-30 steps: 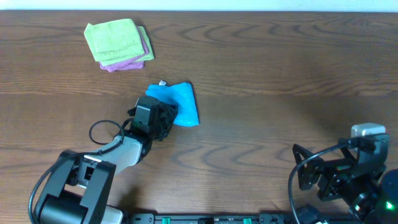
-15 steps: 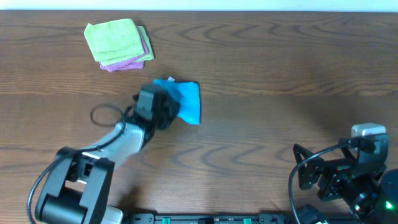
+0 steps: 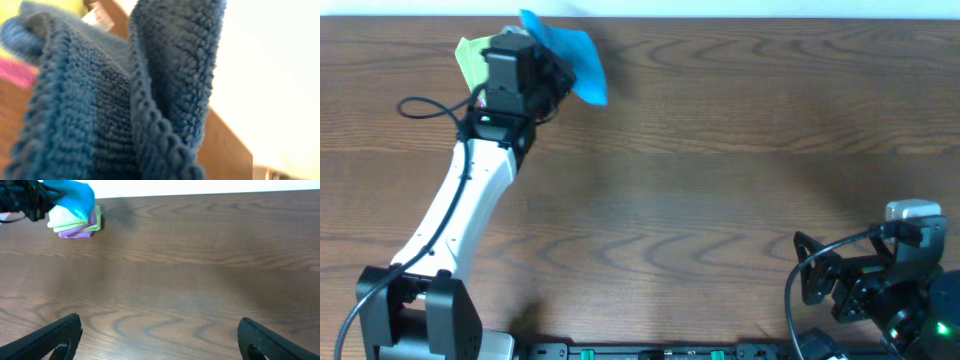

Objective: Fold the cloth
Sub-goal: 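Carry the blue towel with the left gripper onto the green-purple cloth stack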

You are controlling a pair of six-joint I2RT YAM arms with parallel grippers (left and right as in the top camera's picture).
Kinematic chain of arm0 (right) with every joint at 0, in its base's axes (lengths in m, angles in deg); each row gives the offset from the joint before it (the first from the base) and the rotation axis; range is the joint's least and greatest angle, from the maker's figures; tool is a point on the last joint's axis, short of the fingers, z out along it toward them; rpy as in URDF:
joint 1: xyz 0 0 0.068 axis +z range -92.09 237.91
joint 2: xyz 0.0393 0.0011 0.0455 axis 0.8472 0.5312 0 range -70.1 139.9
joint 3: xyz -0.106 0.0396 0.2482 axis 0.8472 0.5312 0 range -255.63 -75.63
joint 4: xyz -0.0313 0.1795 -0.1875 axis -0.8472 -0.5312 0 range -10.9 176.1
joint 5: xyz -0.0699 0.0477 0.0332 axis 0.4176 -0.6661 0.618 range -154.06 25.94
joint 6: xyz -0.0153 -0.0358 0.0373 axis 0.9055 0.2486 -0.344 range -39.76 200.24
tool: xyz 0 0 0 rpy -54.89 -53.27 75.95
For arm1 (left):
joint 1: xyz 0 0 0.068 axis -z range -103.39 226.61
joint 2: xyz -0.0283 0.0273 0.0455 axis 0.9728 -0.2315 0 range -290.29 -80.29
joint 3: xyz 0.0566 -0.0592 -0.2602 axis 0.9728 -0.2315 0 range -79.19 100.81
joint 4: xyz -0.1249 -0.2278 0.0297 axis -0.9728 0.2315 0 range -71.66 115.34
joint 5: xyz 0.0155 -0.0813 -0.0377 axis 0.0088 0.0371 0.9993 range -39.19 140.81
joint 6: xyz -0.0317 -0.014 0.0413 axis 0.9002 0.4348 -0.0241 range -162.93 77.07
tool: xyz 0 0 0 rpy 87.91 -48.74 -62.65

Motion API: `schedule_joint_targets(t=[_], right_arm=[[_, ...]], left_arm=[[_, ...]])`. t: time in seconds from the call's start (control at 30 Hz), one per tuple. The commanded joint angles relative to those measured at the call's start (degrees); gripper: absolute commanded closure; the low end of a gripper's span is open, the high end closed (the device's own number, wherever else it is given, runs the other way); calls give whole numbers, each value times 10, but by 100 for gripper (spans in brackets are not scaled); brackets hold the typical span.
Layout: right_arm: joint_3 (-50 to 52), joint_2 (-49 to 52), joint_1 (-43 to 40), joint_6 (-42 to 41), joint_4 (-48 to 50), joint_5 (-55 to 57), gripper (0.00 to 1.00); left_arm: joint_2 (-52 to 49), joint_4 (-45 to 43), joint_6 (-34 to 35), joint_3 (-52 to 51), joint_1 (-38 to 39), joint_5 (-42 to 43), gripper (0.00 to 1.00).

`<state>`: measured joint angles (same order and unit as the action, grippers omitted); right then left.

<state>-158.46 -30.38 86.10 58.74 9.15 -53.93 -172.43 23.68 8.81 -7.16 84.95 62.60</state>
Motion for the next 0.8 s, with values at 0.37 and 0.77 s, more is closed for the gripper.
schedule_joint_targets(t=[0.37,0.77], right_arm=[[18,0,-5,-9,1,21,1],[37,0,-5,-12,30,26,1]], left_arm=[[-119,-102,-48,82,-57,-21,94],[-174,-101,-94,136,-85,-38,94]])
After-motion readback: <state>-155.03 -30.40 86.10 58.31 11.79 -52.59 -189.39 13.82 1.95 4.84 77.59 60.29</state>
